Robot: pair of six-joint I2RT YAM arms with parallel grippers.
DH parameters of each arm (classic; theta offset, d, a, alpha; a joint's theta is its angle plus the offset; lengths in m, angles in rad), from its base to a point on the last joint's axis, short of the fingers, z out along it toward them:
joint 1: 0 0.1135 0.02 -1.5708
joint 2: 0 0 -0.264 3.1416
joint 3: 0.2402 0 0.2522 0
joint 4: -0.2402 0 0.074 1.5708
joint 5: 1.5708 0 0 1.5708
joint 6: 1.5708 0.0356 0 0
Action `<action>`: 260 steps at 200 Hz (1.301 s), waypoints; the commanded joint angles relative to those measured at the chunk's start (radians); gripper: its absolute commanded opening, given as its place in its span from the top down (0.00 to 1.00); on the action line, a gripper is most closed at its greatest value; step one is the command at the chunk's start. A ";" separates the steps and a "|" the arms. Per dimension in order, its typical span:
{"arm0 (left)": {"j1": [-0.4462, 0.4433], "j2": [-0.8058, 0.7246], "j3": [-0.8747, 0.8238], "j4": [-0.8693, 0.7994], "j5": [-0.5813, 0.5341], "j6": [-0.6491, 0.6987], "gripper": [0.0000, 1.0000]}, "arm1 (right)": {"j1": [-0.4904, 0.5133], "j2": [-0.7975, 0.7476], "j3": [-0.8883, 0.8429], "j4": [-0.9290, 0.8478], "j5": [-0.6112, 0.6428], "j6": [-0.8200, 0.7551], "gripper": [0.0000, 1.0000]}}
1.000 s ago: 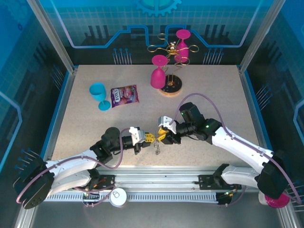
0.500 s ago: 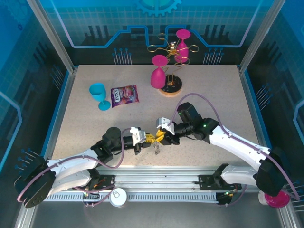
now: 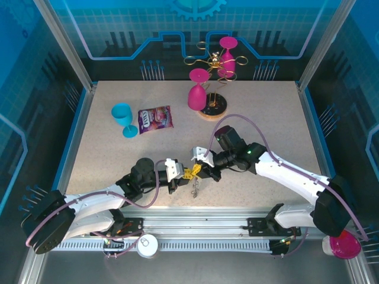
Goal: Put the keys on the keyring
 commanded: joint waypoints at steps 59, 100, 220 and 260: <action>-0.009 -0.074 0.030 -0.083 -0.019 -0.006 0.82 | 0.037 0.010 0.044 -0.103 0.033 -0.045 1.00; -0.009 -0.074 0.062 -0.149 0.001 0.017 0.93 | 0.059 0.036 0.077 -0.127 0.033 -0.058 1.00; -0.008 -0.108 0.003 -0.010 -0.049 -0.031 1.00 | -0.023 -0.159 -0.110 0.027 0.095 0.133 0.54; -0.008 -0.091 -0.008 0.035 -0.050 -0.049 1.00 | -0.010 -0.136 -0.126 0.076 0.112 0.168 0.58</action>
